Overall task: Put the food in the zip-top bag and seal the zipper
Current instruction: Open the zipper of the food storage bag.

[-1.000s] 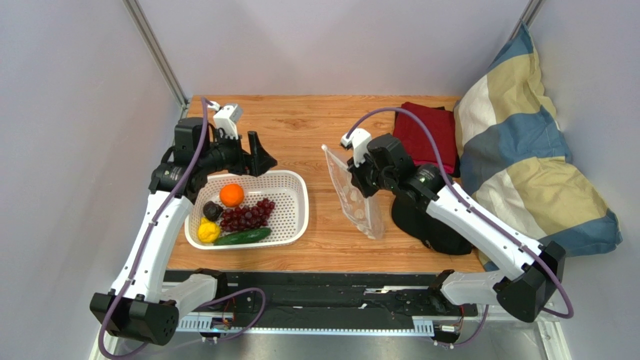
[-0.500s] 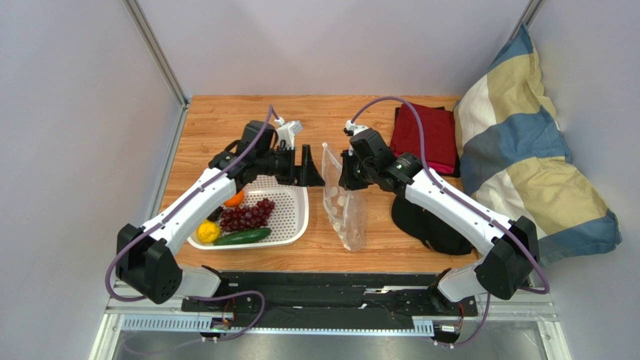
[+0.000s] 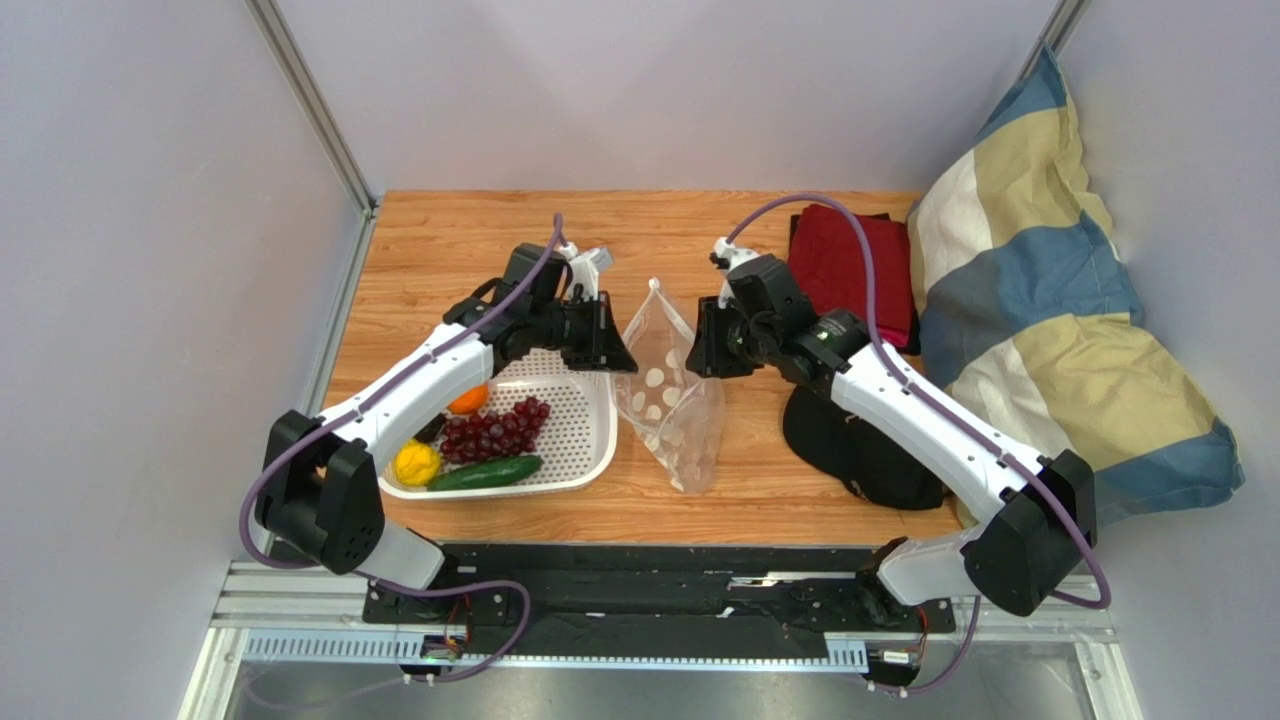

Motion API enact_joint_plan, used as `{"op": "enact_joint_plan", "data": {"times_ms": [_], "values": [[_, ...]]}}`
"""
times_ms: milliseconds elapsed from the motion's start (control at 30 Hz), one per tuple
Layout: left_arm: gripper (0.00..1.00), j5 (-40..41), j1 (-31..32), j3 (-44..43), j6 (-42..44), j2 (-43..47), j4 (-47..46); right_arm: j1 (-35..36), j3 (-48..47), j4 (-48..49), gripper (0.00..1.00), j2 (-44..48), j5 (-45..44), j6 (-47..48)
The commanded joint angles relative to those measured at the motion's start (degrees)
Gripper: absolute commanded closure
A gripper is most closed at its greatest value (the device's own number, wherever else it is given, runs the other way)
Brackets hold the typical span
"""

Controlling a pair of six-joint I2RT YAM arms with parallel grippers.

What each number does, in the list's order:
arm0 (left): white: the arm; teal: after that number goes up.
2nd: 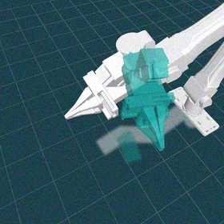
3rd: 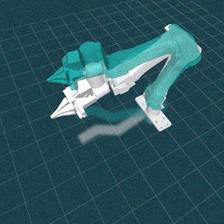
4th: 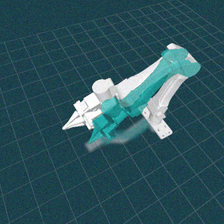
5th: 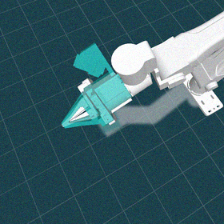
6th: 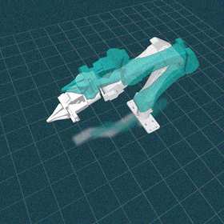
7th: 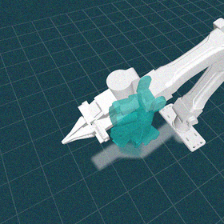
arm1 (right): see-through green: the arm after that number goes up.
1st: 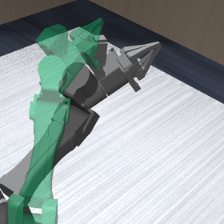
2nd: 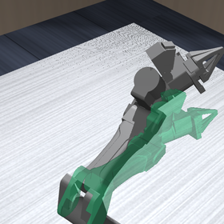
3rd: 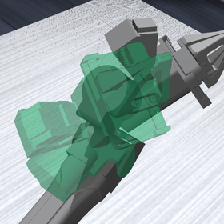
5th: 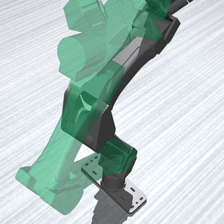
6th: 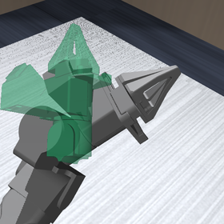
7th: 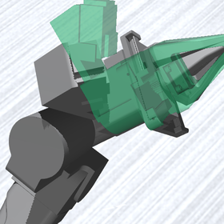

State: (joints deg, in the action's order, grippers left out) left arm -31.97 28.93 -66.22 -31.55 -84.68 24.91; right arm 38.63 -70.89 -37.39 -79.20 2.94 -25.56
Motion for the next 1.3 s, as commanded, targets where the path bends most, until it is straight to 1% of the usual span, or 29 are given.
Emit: {"op": "enact_joint_plan", "data": {"times_ms": [0,33,100,200,233,300,333,400,433,467,500,533,600,667,767,800,867,900,967,1000,1067,1100,1133,1167,1200,1233,1267], "values": [[1.00,-2.92,-0.98,2.05,-2.37,3.21,-3.54,-3.38,1.72,-0.32,0.62,3.08,3.74,3.58],[1.00,-2.93,-0.63,1.88,-2.46,3.21,-3.72,-3.47,1.64,-0.41,0.58,3.00,4.61,4.02],[1.00,-2.93,-0.02,1.01,-2.03,2.95,-3.55,-3.48,1.29,-0.23,0.57,2.65,5.84,3.85],[1.00,-3.01,0.08,0.48,-2.11,2.42,-3.20,-3.48,0.67,0.64,0.61,2.30,7.78,3.59],[1.00,-2.84,0.08,0.39,-2.02,2.42,-3.20,-3.56,0.15,0.65,0.68,2.03,8.22,3.59],[1.00,-1.88,0.08,0.47,-1.67,2.51,-2.24,-3.65,-0.56,-0.13,0.78,1.86,7.96,4.38],[1.00,-0.31,-0.53,0.56,-1.24,2.68,-1.53,-3.91,-0.82,-0.75,0.90,2.03,7.61,4.73],[1.00,0.41,-2.11,1.61,-0.62,2.95,-0.22,-5.40,-1.79,-3.20,1.00,2.64,7.69,6.31],[1.00,2.76,-4.30,1.70,-0.10,3.21,0.75,-6.11,-1.97,-4.26,1.00,2.99,7.52,6.84],[1.00,4.70,-5.19,1.70,1.21,3.38,3.28,-8.03,-1.79,-6.01,1.00,4.13,7.35,8.23],[1.00,6.89,-6.07,1.62,4.10,3.65,4.44,-9.00,-1.53,-6.64,1.00,4.92,7.26,8.94],[1.00,11.53,-7.47,1.62,5.96,4.08,5.84,-9.80,-1.09,-7.34,1.00,5.71,7.17,9.65],[1.00,15.60,-8.18,3.01,8.77,4.35,7.96,-12.26,0.92,-8.49,1.00,7.91,7.25,11.14],[1.00,16.15,-8.54,4.25,9.66,4.44,7.70,-12.97,2.42,-8.41,1.00,9.58,6.99,11.94],[1.00,11.68,-8.45,4.52,9.14,4.09,5.87,-13.06,4.36,-6.92,1.00,10.29,7.86,11.68],[0.90,8.88,-8.19,3.91,9.05,4.00,5.51,-13.06,4.79,-6.30,1.00,10.38,8.48,11.15],[0.75,5.88,-7.75,1.11,10.98,3.39,6.29,-13.06,5.06,-4.37,1.00,10.12,10.41,10.36],[0.63,2.29,-7.49,-0.04,12.03,3.21,7.08,-12.97,4.98,-3.93,1.00,9.68,11.55,10.01],[0.50,-0.80,-7.57,-2.76,16.94,3.47,10.32,-12.88,4.71,-2.96,1.00,8.89,12.26,9.13],[0.39,-2.64,-7.74,-3.39,19.14,4.69,11.56,-12.88,4.71,-2.61,1.00,8.10,13.05,8.78],[0.31,-4.15,-8.62,-2.87,24.14,7.15,13.06,-12.53,5.41,-1.30,1.00,7.13,13.41,7.29],[0.20,-4.16,-9.67,-2.26,25.39,10.38,12.98,-12.35,5.76,-0.68,1.00,6.87,13.93,6.50],[0.14,-3.55,-10.29,-1.73,26.53,12.07,12.89,-12.09,6.46,-0.24,1.00,5.91,14.20,5.10],[0.10,-2.76,-10.73,-1.03,30.28,13.57,13.50,-11.92,6.90,0.38,1.00,5.55,14.37,4.56],[0.06,-0.75,-11.26,-1.02,32.06,15.76,14.55,-11.57,7.26,0.73,1.00,5.37,14.90,4.12],[0.06,-0.47,-12.31,-1.11,36.08,16.39,15.95,-11.56,7.78,1.08,1.00,5.20,15.16,3.59],[0.06,-0.47,-12.49,-1.46,43.78,16.83,20.49,-11.30,8.48,2.04,1.00,5.28,15.34,2.72]]}}
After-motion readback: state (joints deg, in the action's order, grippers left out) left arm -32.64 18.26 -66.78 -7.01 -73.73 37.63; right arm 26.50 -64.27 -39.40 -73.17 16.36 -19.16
